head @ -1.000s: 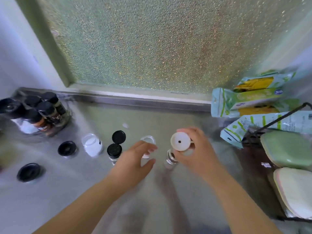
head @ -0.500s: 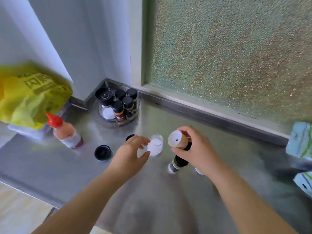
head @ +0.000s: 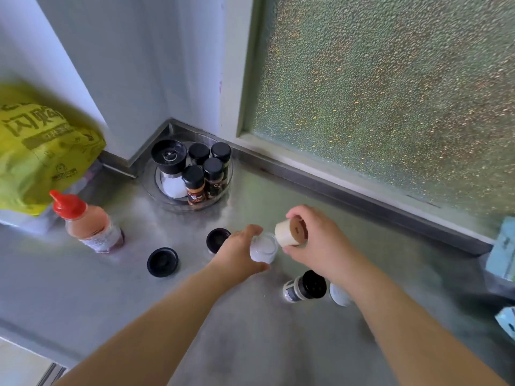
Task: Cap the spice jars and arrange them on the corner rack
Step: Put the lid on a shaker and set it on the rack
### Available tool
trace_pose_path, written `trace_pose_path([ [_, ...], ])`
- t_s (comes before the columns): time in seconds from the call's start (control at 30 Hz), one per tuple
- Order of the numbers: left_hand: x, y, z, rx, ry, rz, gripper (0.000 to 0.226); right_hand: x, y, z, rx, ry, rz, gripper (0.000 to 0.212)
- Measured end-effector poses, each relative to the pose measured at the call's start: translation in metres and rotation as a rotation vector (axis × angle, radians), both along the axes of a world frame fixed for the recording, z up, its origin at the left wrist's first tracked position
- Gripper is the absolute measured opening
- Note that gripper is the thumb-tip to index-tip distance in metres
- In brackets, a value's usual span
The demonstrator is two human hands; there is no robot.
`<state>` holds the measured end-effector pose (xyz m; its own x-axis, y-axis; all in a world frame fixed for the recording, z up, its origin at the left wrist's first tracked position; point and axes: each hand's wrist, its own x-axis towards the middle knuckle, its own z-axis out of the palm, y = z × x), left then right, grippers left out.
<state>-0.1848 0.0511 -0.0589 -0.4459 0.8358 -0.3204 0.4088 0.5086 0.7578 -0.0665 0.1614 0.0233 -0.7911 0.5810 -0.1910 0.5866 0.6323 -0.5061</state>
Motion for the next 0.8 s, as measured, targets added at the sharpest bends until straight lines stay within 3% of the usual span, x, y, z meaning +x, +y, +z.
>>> trace_pose_path([
  [0.17, 0.005, -0.003, 0.001, 0.133, -0.092, 0.061, 0.057, -0.005, -0.001, -0.007, -0.001, -0.011, 0.062, 0.046],
  [0.4, -0.008, -0.017, 0.03, 0.339, -0.014, 0.049, 0.061, -0.008, -0.005, 0.024, -0.029, 0.078, 0.153, 0.051],
  [0.8, -0.002, -0.03, 0.092, 0.454, 0.184, -0.009, 0.065, -0.008, -0.018, 0.099, 0.087, -0.066, 0.195, 0.049],
])
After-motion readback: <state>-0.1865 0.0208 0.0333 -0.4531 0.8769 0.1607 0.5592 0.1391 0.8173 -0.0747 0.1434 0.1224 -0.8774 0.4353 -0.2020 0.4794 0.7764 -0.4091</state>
